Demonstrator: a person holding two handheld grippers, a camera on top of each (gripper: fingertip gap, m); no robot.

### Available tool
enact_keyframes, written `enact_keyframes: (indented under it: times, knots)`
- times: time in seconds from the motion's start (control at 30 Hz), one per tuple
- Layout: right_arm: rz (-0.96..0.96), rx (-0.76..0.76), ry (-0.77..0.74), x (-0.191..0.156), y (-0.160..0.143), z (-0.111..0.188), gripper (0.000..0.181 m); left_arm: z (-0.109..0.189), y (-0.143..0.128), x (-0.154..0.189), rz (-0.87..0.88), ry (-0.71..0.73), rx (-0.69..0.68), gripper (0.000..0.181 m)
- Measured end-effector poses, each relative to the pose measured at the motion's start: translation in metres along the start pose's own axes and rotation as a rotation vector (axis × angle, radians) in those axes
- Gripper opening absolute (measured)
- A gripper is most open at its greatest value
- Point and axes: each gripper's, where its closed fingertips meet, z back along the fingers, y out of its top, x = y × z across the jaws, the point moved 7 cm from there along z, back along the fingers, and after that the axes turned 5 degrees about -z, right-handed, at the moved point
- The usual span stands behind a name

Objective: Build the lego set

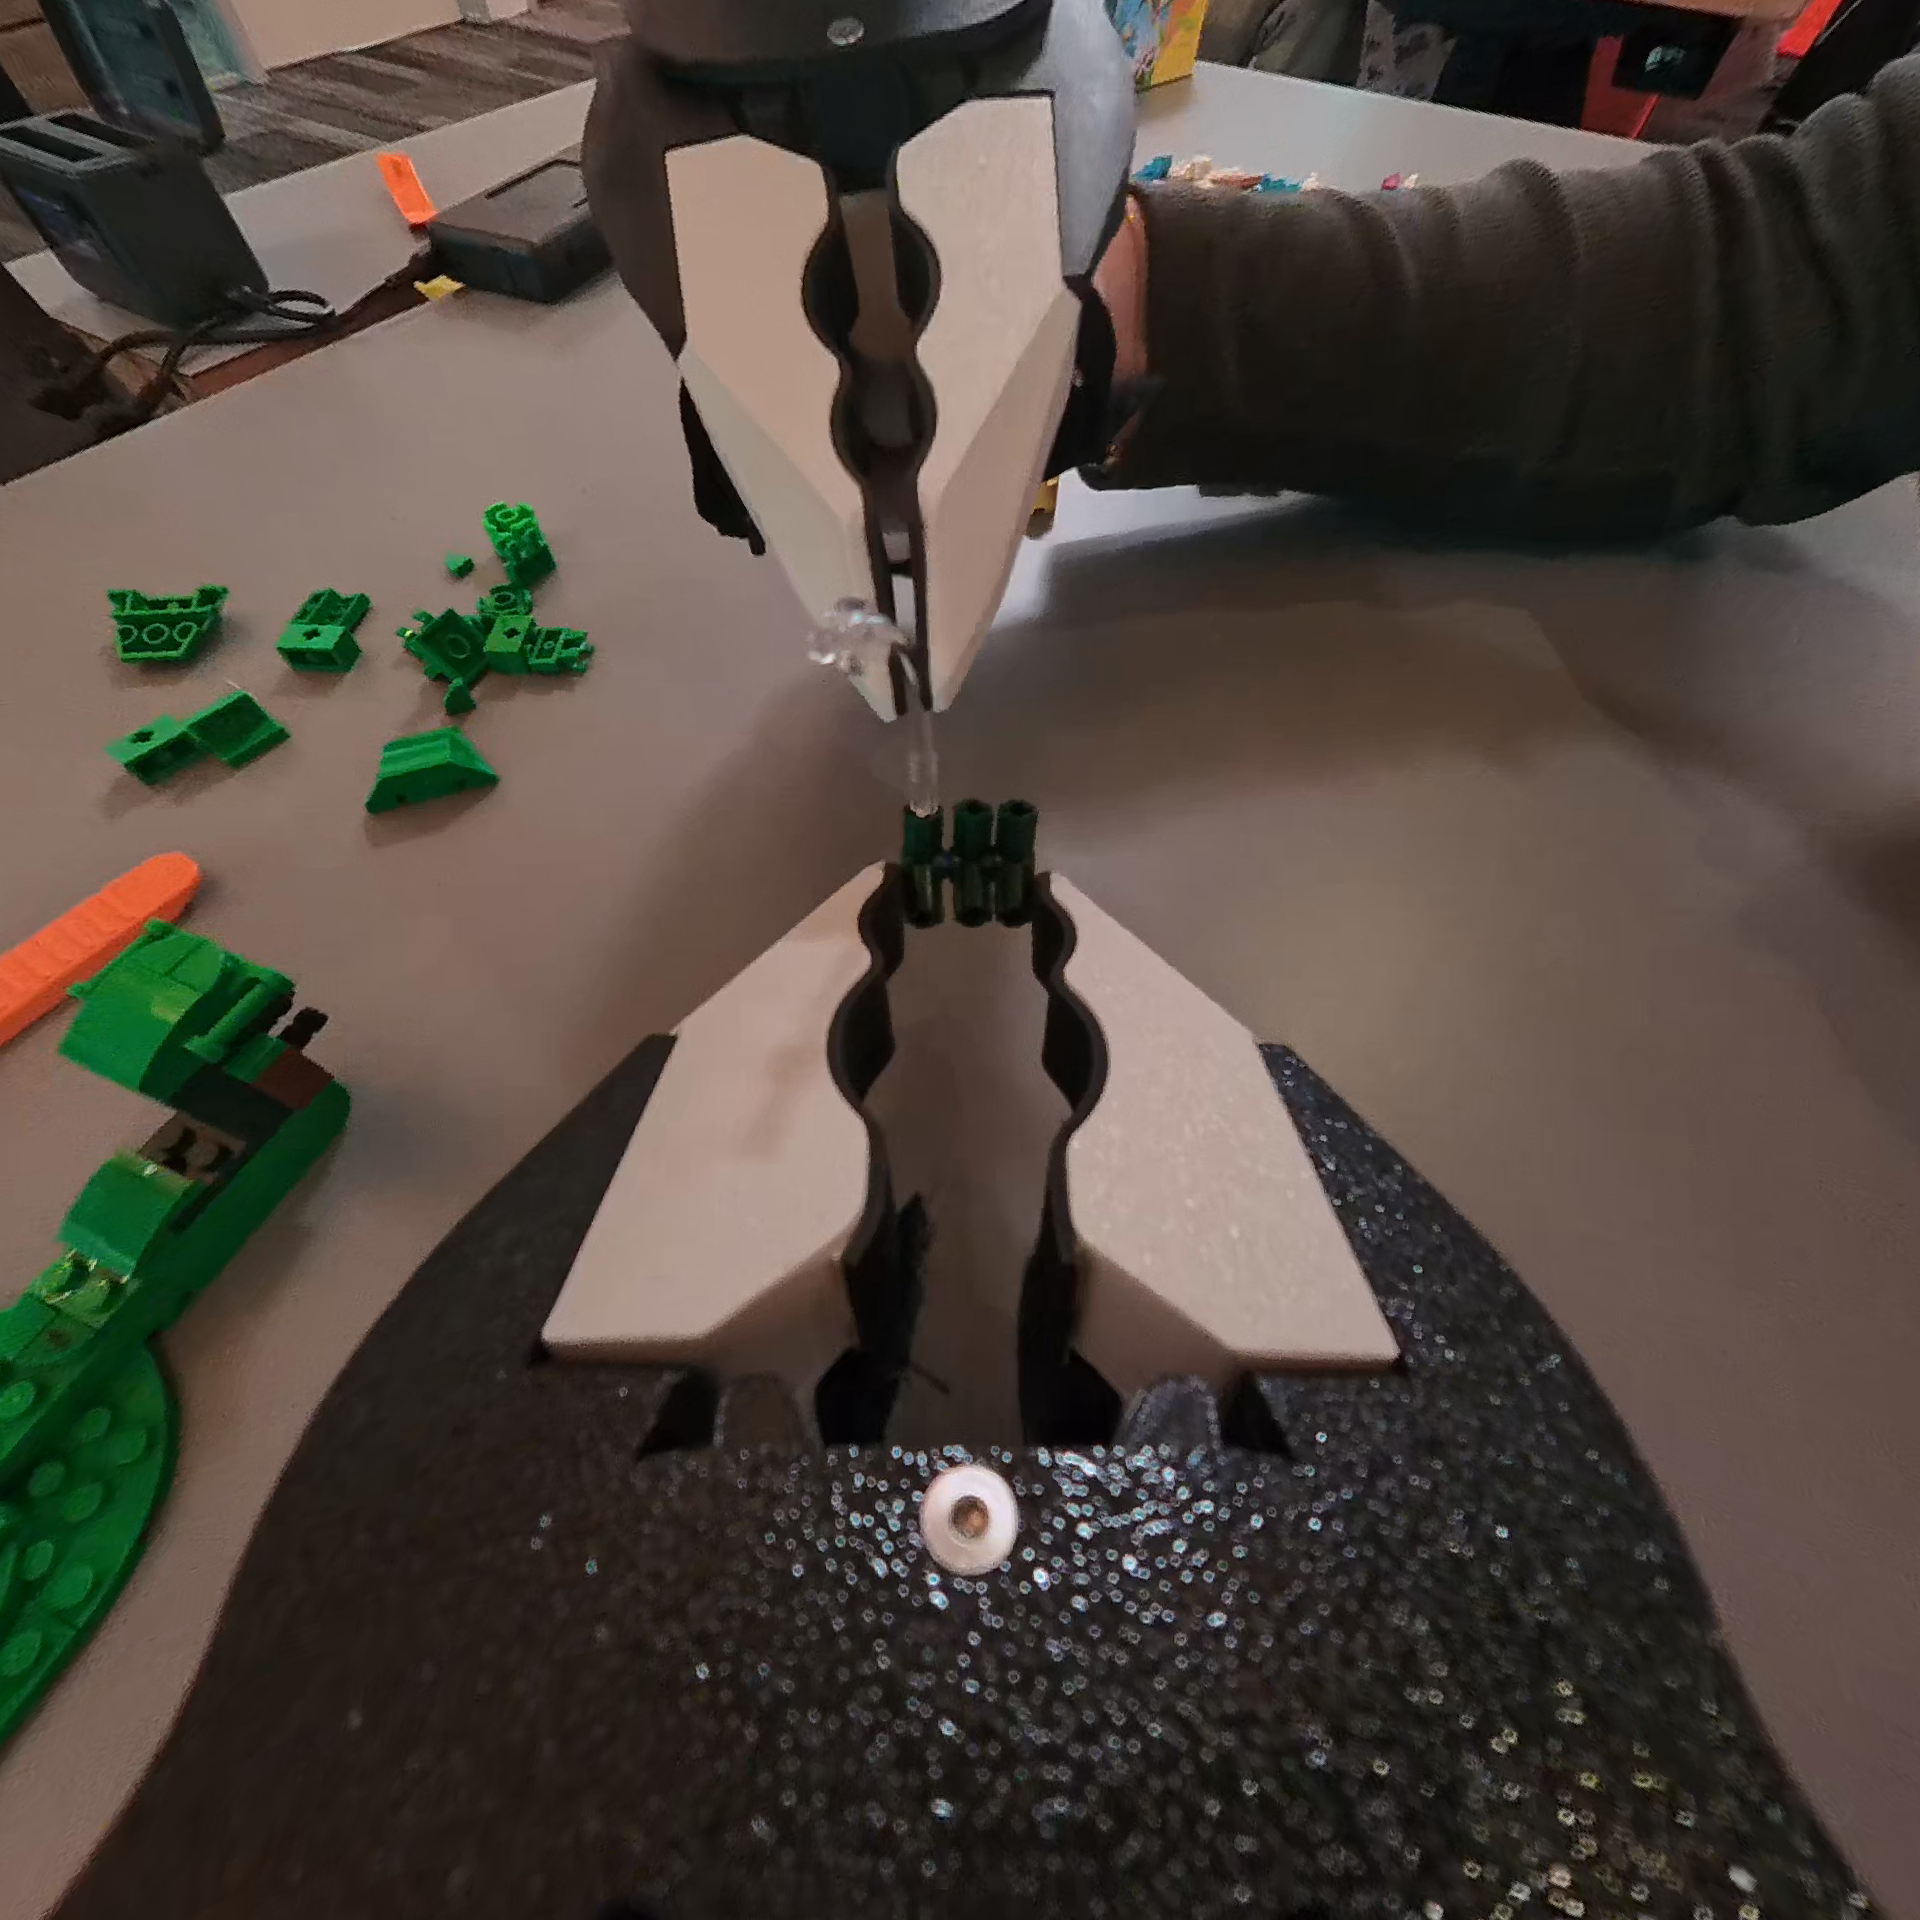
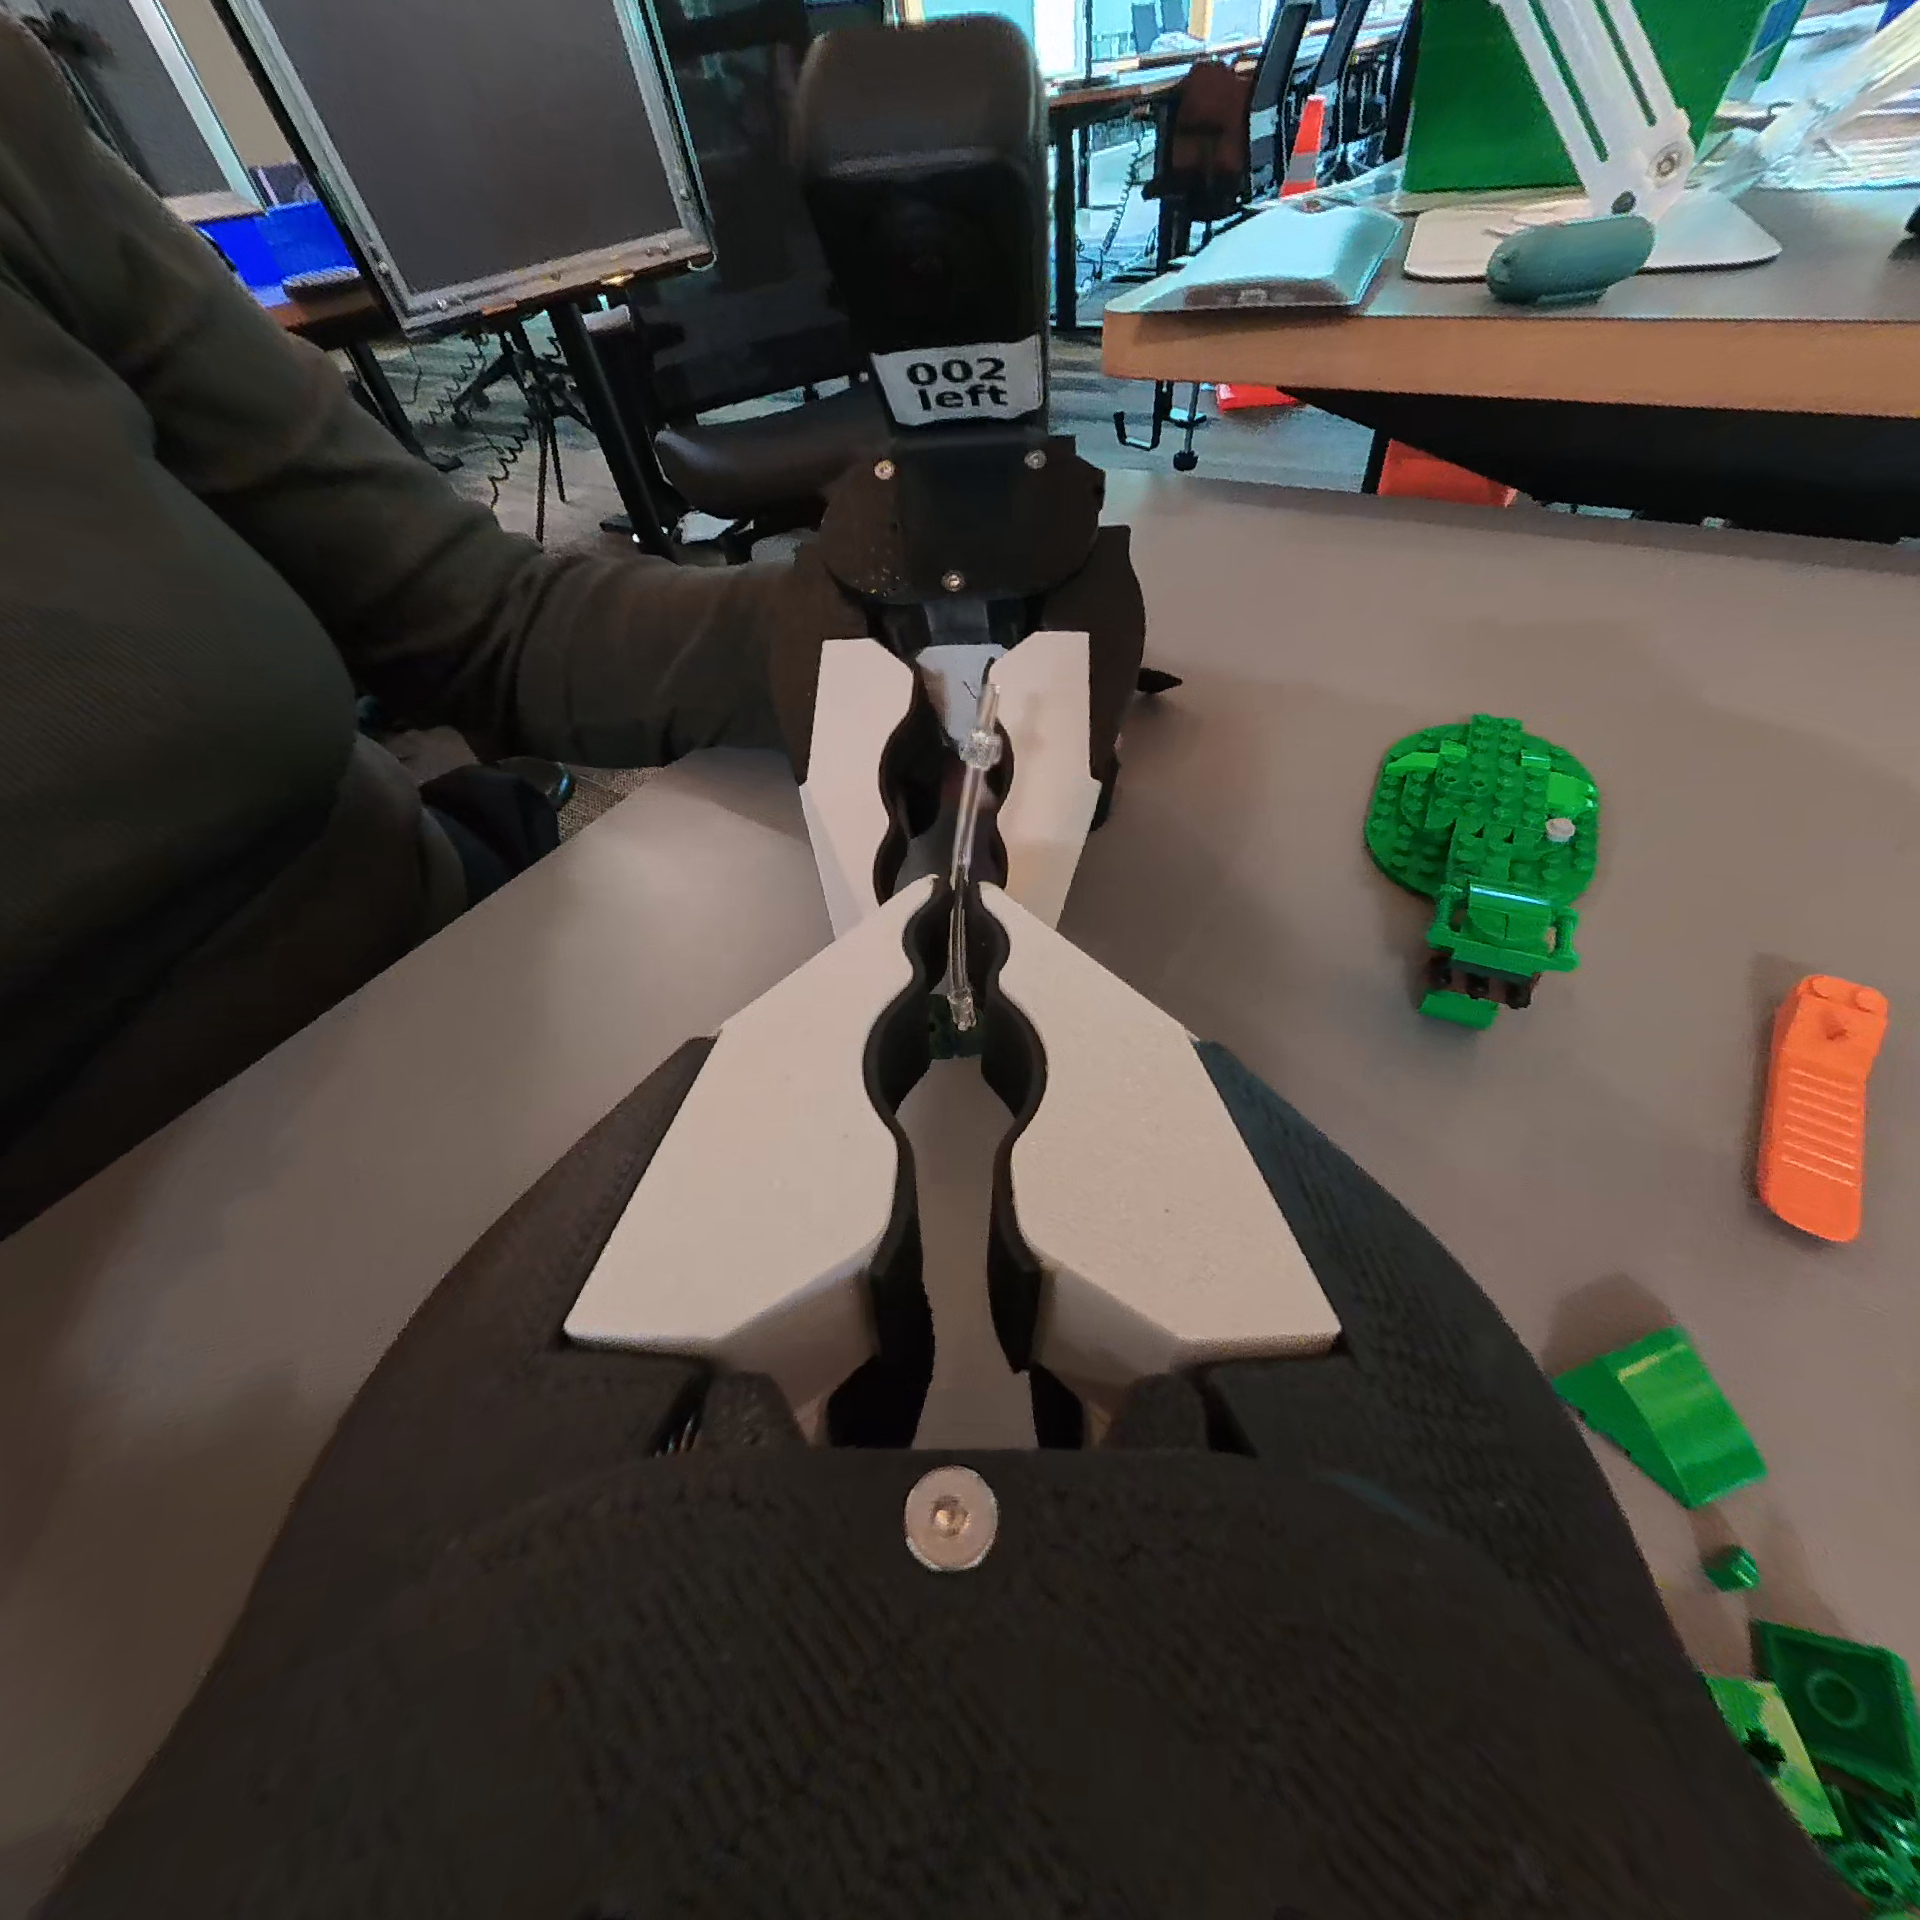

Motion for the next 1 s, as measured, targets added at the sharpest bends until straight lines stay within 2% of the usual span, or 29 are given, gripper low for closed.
enact_keyframes:
  times: [0.53, 1.0]
  knots:
    - [-0.007, -0.017, 0.059, -0.0063, -0.0002, -0.0046, 0.000, 0.0004, 0.0007, 0.0038, -0.019, -0.038, 0.008, 0.022]
    - [-0.007, 0.009, 0.017, -0.0025, 0.0008, -0.0045, 0.000, 0.0018, 0.0009, 0.0017, -0.006, -0.023, 0.020, 0.022]
